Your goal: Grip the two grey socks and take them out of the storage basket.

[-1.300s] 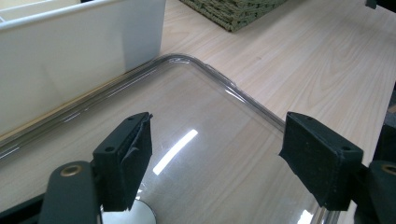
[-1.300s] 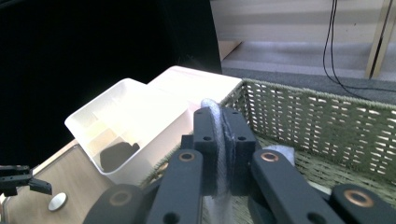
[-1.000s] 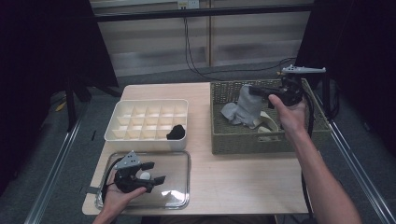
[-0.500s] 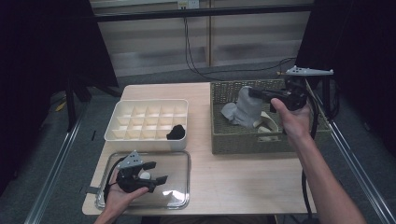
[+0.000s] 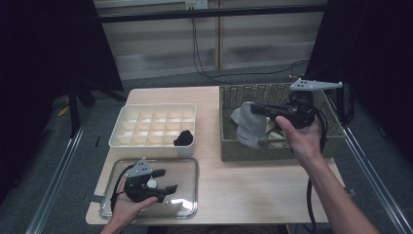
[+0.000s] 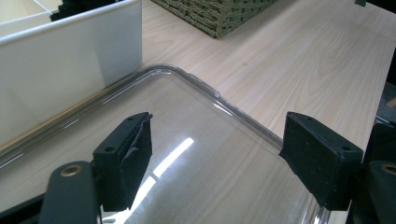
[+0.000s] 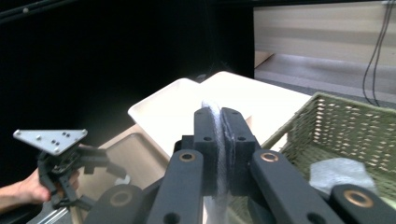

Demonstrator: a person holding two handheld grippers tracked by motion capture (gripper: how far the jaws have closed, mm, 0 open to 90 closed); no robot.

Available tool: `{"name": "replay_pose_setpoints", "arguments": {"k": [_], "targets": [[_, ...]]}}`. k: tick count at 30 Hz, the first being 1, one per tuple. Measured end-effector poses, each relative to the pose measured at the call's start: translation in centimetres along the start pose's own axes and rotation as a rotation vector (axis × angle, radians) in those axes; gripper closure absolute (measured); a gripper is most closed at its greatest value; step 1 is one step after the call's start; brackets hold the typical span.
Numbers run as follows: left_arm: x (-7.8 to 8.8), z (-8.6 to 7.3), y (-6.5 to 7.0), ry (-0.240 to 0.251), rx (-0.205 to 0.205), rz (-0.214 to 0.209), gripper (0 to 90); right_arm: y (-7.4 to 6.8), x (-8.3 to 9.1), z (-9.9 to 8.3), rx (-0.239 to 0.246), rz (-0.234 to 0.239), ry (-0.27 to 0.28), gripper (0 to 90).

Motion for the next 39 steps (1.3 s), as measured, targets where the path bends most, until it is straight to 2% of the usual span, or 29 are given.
{"name": "replay_pose_setpoints", "arguments": {"k": [7, 14, 17, 21, 26, 30, 34, 39], "targets": [[0.0, 0.3, 0.4, 0.008, -0.008, -0.003, 24.7, -1.1, -1.4, -2.1, -0.016, 0.022, -0.029, 85.8], [-0.3, 1.0, 1.1, 0.032, -0.018, -0.014, 30.2, -1.9, -3.2, -4.6, -0.048, 0.053, -0.047, 85.8], [-0.4, 1.5, 1.5, 0.047, -0.016, -0.033, 36.0, -1.9, -4.5, -6.0, -0.054, 0.063, -0.086, 85.9], [-1.1, 2.0, 2.0, 0.045, -0.033, -0.055, 44.0, -1.5, -6.0, -7.9, -0.074, 0.091, -0.105, 85.8], [-2.3, 2.7, 2.6, 0.039, -0.048, -0.084, 57.2, -0.8, -7.3, -10.7, -0.128, 0.105, -0.131, 85.8], [-3.2, 3.5, 3.4, 0.048, -0.048, -0.128, 65.5, -0.4, -7.5, -12.5, -0.150, 0.090, -0.130, 85.8], [-5.1, 4.1, 4.6, 0.021, -0.085, -0.147, 66.1, 0.6, -7.0, -14.1, -0.196, 0.057, -0.139, 85.8], [-6.4, 4.7, 5.6, 0.006, -0.095, -0.166, 64.9, 1.5, -6.0, -14.7, -0.205, 0.018, -0.134, 85.7]]}}
Point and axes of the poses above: each handheld gripper's, and its own axes: x roughly backward along the jaws, z roughly out of its top, y roughly to its right, the point moved 2 cm from there along -x, roughly forward along the jaws, and after that the axes turned 13 degrees about z, right-handed, at the moved point
